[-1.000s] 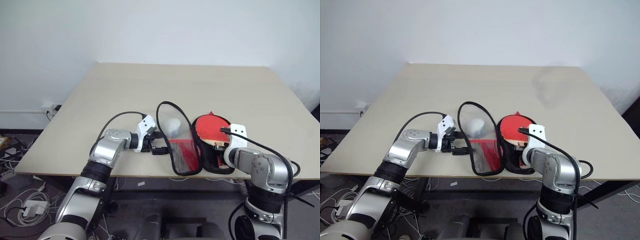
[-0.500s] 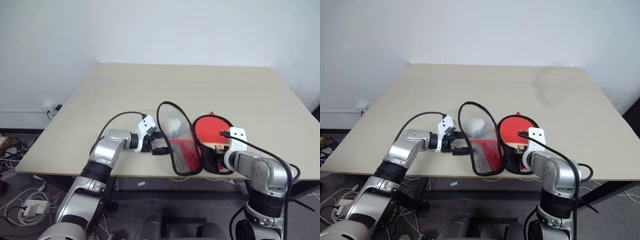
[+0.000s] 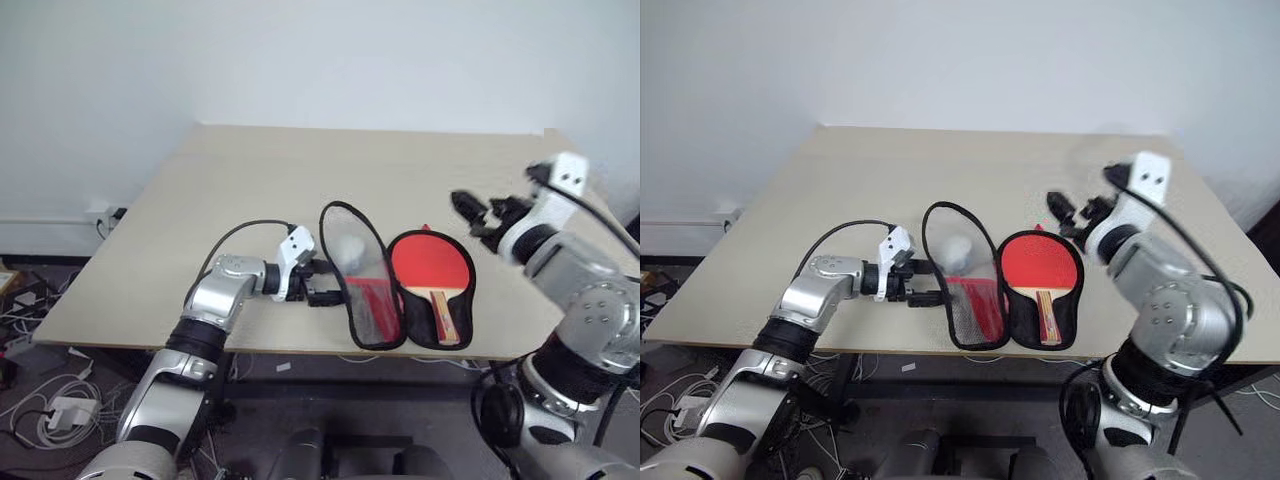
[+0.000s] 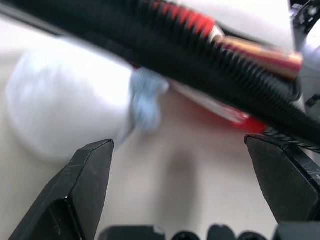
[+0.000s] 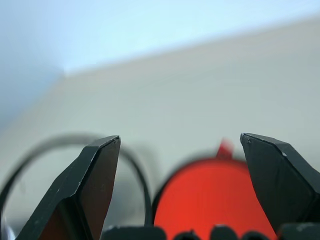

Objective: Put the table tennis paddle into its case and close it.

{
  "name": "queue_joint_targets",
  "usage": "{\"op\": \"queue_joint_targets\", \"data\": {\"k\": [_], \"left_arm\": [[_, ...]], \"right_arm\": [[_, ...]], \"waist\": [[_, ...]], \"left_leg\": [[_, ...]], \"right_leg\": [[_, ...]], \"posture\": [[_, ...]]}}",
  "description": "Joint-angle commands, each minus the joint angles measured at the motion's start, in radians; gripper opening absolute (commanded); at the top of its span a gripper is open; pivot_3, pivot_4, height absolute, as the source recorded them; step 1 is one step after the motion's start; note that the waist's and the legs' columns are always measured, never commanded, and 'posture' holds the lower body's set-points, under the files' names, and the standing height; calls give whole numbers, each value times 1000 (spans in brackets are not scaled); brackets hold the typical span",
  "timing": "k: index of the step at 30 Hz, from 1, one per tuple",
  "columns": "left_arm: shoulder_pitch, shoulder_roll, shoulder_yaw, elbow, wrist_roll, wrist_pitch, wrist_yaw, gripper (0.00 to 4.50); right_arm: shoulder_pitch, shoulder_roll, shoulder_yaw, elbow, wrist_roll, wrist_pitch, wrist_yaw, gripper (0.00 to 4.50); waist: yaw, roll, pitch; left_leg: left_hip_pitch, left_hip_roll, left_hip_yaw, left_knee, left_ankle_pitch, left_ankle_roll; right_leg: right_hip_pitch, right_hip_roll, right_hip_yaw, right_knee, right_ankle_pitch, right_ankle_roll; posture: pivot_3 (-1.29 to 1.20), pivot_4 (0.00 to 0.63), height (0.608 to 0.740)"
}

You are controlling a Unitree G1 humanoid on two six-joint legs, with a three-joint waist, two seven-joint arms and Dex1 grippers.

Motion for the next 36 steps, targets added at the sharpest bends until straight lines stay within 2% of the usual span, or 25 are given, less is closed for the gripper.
{"op": "queue_joint_targets", "data": {"k": [1, 8, 12, 16, 20, 25, 29, 36], "left_arm": [[-94, -93, -20, 29, 7, -13, 29, 4500], [-218, -323, -33, 159, 14, -10, 109, 4500], [-239, -386, -29, 210, 28, 2, 156, 4500], [-222, -371, 31, 149, -32, 124, 158, 4500], [-176, -300, 58, 4, -94, 311, 150, 4500], [-148, -249, 81, -69, -116, 604, 271, 4500], [-143, -295, 117, -29, -131, 690, 356, 4500], [-226, -429, 197, 207, -140, 668, 477, 4500]], "right_arm": [[-55, -13, -83, 55, 26, -109, -25, 4153], [-121, -10, -199, 120, 64, -289, -124, 4153], [-92, -21, -181, 169, 52, -324, -174, 4153], [-44, -14, -156, 184, 61, -344, -202, 4153], [-2, -5, -132, 186, 72, -357, -218, 4153], [29, 5, -112, 199, 81, -376, -232, 4153], [39, -3, -80, 207, 80, -388, -236, 4153], [46, -26, -37, 220, 78, -404, -234, 4153]], "waist": [[1, 0, 0], [-2, 0, 0], [-5, 1, 0], [-7, 1, 0], [-15, 2, 0], [-15, 2, 0], [-14, 2, 0], [-9, 2, 0]], "left_leg": [[0, 0, 0, 0, 0, 0], [-1, -1, 0, -1, 1, 2], [-1, -1, 1, -1, 1, 4], [-1, 0, 1, -1, 1, 4], [0, 0, -2, -1, 1, 3], [0, -1, -5, 0, 2, 3], [0, -1, -5, 0, 2, 3], [0, -1, -5, 0, 2, 3]], "right_leg": [[0, 0, 0, 0, 0, 0], [0, -1, 1, 0, 0, 0], [0, 0, 3, 1, 0, 0], [-1, 0, 4, 1, 0, 0], [-2, 0, 7, 2, 0, 0], [-1, 0, 6, 2, 0, 0], [-1, 0, 6, 2, 0, 0], [-1, 0, 5, 2, 0, 0]], "posture": [[0, 0, 715], [0, 0, 715], [0, 0, 715], [0, 0, 715], [0, 0, 715], [0, 0, 715], [0, 0, 715], [0, 0, 715]]}}
